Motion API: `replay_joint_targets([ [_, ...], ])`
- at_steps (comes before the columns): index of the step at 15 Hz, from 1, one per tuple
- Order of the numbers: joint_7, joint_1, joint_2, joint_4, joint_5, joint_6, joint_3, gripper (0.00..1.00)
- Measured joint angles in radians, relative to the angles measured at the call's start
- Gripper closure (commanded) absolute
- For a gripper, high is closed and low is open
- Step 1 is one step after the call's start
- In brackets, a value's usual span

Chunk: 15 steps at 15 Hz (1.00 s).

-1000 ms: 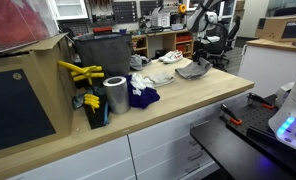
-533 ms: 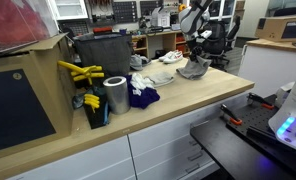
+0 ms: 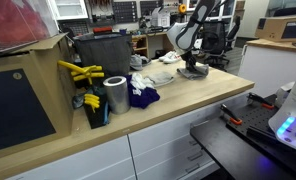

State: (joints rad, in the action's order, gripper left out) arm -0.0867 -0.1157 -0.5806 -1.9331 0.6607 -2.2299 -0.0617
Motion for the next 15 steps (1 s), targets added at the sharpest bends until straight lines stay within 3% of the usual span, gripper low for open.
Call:
replay_joint_targets([
  [6, 0.078, -0.01, -0.06, 0.03, 0.052, -0.013, 0.001, 0.97],
  [15, 0.093, -0.001, -0.068, 0.114, -0.141, -0.012, 0.004, 0.97],
])
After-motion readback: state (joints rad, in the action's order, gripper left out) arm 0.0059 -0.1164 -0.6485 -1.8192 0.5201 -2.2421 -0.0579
